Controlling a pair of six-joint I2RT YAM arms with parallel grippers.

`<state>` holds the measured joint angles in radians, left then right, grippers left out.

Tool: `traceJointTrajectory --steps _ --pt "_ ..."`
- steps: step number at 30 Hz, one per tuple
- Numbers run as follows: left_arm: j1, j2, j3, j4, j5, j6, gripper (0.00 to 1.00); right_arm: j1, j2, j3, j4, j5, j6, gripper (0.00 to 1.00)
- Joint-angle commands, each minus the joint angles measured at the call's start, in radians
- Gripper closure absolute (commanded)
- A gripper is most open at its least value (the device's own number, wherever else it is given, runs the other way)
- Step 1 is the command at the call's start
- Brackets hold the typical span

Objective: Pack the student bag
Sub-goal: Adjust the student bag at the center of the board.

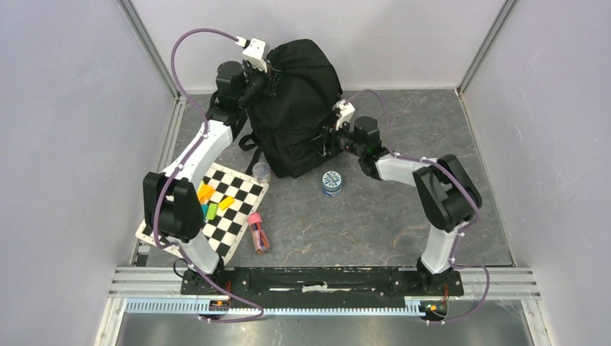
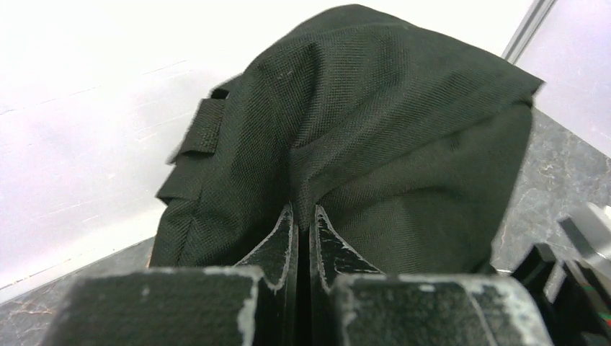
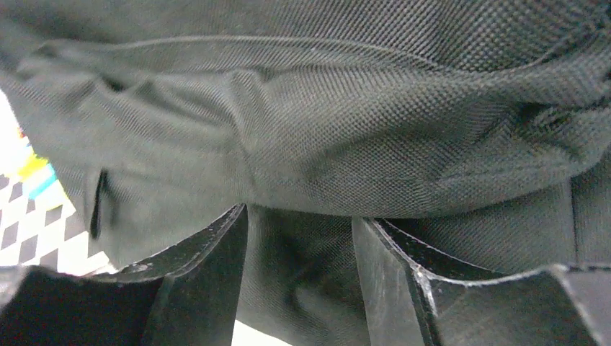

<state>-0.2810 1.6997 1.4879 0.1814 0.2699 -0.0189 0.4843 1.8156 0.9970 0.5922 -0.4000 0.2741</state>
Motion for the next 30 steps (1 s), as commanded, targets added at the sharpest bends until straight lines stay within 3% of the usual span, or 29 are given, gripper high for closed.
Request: traceJointTrajectory --steps 1,7,12,19,23,25,27,30 --pt "-0.052 0.039 0.004 -0.121 0.002 0.051 0.98 0.002 0.159 0.104 -0.043 0.143 0.007 0.40" --pt "-0.093 -0.023 -0.067 -0.085 -0.008 0.066 0.98 0.002 0.125 0.048 -0.050 0.148 -0.052 0.37" --pt "-0.092 -0.045 -0.032 -0.089 -0.038 0.008 0.98 0.002 0.027 0.028 -0.061 0.089 -0.121 0.31" --pt "-0.092 -0.073 0.072 -0.173 -0.092 0.000 0.98 -0.113 -0.210 -0.139 0.004 0.065 -0.138 0.17" --pt "-0.092 -0.071 0.127 -0.250 -0.013 0.006 0.98 -0.221 -0.214 -0.072 -0.068 -0.066 -0.211 0.02" --pt "-0.091 -0.082 0.126 -0.258 0.054 0.001 0.91 -0.246 -0.200 -0.032 -0.093 -0.115 -0.260 0.02" --pt "-0.093 -0.105 0.103 -0.241 0.091 -0.020 0.78 -0.257 -0.176 0.009 -0.089 -0.156 -0.291 0.02" --pt "-0.094 -0.162 0.061 -0.208 0.116 -0.059 0.45 -0.259 -0.124 0.071 -0.063 -0.189 -0.301 0.02"
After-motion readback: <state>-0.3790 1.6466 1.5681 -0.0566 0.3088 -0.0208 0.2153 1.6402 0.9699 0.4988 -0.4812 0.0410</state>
